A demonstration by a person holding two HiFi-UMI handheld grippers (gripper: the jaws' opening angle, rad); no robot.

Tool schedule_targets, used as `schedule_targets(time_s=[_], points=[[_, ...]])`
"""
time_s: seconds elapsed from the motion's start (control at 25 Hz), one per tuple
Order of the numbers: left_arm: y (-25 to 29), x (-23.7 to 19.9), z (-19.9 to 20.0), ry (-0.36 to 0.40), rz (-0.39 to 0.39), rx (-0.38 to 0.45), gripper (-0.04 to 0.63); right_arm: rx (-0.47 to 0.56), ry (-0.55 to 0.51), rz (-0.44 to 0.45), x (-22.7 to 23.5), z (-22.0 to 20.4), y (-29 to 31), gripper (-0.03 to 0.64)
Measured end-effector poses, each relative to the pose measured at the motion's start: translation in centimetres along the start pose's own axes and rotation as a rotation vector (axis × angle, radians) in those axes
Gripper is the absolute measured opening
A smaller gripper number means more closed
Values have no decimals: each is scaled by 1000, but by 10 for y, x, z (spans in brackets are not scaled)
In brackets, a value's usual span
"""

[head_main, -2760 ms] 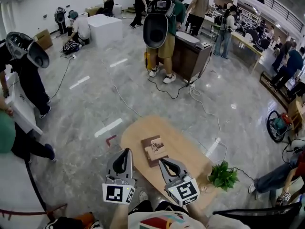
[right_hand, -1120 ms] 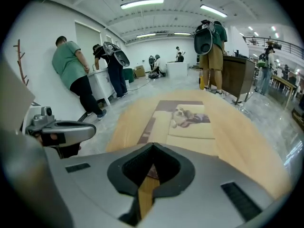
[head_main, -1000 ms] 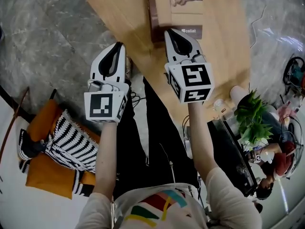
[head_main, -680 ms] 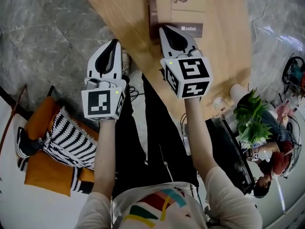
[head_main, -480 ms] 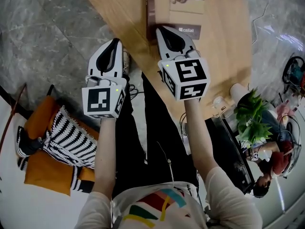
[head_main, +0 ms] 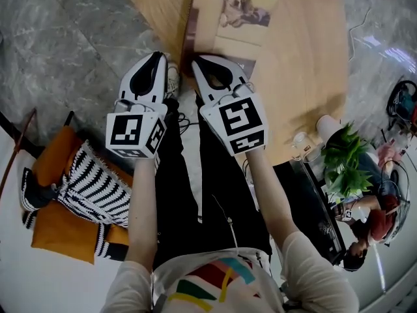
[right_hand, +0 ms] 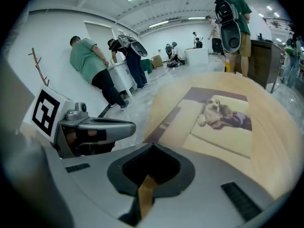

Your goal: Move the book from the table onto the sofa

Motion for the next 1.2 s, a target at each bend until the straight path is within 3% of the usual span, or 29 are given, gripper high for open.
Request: schedule_targets(time_s=[0.08,0.24,0.48,0.6,0.84,1.2], points=[[-2,-4,-3,-37,-18,4,24,-12,-24,14,-7,-2,2,11],[-7,-4,-3,-105,-77,18,121,-34,-97,64,-15,-5,2,11],[-6,-5,-10,-169,-125,0,132,-79,-236,159,-26,-12,3,11],[-6,-5,-12,-203,-141,-2,169,-115,-287,216,-35,-14,4,11],[-5,-4,-23,-325,-205,-11,242,-159,-266,376,-54,-26,4,11],[6,-10,-54,-563,-295,-16,265,-198,-298,410,-66,-47,-12,11]])
Point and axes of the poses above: the fingertips, and each gripper's own axes: y forward along the fingers, x to its right, z out of its top, the point moved 5 cm from there along -y, backward along the fingers, and after that the axes turned 1 degree about -y, right-handed, at the moved point
